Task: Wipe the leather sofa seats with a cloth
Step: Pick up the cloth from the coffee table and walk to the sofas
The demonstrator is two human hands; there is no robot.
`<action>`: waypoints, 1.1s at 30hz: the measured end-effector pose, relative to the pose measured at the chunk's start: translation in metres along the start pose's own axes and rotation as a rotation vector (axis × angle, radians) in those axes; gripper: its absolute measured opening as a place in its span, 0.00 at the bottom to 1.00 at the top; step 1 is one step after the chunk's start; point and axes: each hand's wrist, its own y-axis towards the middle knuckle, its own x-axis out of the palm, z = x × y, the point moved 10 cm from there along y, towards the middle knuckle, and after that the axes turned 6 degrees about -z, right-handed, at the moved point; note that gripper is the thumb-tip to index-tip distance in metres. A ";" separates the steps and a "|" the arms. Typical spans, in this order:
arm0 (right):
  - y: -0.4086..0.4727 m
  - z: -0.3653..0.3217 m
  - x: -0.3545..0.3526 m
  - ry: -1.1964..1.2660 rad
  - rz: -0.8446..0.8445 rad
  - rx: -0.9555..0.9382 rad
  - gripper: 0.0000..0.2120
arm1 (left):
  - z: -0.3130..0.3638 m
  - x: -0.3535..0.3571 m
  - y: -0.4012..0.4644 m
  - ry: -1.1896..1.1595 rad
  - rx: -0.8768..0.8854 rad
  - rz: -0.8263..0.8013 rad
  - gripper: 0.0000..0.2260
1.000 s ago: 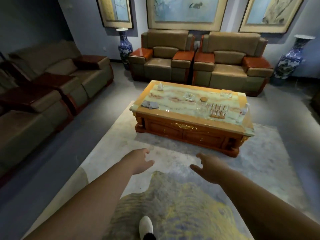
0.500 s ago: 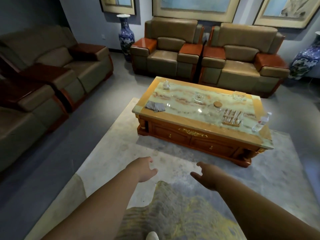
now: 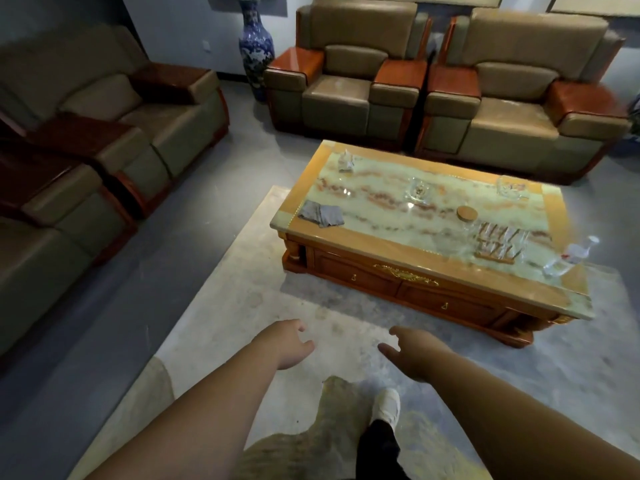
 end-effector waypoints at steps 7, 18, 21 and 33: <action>0.097 0.009 -0.059 -0.057 -0.039 -0.048 0.35 | 0.020 -0.063 0.079 -0.023 -0.054 -0.009 0.30; 0.249 0.013 -0.174 -0.139 -0.123 -0.100 0.28 | 0.076 -0.149 0.179 -0.129 -0.092 0.004 0.28; 0.284 0.005 -0.175 -0.123 -0.167 -0.098 0.30 | 0.073 -0.167 0.206 -0.132 -0.079 -0.012 0.28; 0.446 -0.075 -0.225 -0.160 -0.289 -0.038 0.25 | 0.014 -0.280 0.363 -0.089 -0.093 -0.163 0.29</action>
